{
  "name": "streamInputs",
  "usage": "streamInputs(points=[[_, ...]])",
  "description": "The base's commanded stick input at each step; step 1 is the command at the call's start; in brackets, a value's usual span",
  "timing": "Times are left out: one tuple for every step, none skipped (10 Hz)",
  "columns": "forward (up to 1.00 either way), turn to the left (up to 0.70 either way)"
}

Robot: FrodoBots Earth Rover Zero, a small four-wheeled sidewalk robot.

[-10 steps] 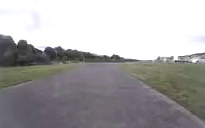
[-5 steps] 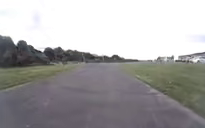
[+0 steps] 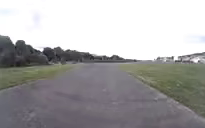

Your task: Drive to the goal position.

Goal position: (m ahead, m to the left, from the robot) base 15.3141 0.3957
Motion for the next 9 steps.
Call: streamInputs(points=[[0.70,0.00],[0.70,0.00],[0.70,0.00],[0.70,0.00],[0.70,0.00],[0.70,0.00],[0.70,0.00],[0.70,0.00],[0.70,0.00]])
